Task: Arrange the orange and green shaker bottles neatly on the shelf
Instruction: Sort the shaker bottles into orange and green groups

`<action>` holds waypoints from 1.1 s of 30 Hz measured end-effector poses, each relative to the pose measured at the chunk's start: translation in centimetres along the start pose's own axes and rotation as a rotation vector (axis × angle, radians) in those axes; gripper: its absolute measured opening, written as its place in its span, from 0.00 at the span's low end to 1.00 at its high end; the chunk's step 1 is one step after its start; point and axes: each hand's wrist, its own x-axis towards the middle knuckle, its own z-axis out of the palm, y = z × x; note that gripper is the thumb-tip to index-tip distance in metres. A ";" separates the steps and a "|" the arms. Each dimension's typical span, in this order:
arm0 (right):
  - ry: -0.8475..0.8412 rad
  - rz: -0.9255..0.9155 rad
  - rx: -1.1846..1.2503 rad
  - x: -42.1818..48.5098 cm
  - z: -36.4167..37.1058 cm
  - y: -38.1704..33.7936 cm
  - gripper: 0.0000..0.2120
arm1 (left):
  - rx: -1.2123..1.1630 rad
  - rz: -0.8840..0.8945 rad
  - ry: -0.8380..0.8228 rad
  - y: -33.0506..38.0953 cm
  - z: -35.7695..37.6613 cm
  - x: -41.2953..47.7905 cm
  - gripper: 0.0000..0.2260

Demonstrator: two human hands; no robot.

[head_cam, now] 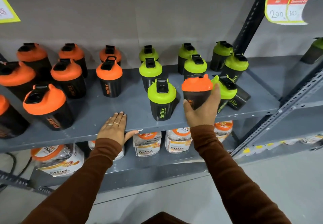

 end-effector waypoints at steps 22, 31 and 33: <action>-0.572 0.123 0.324 -6.2 13.5 -9.9 0.44 | -0.099 0.033 0.092 -8.3 1.9 -3.8 0.30; -0.644 0.143 0.329 -7.6 14.5 -7.7 0.50 | -0.080 0.041 0.237 -7.9 2.5 -3.4 0.24; -0.670 0.120 0.325 -8.6 13.6 -6.8 0.50 | -0.123 0.032 0.268 -7.5 2.7 -3.7 0.28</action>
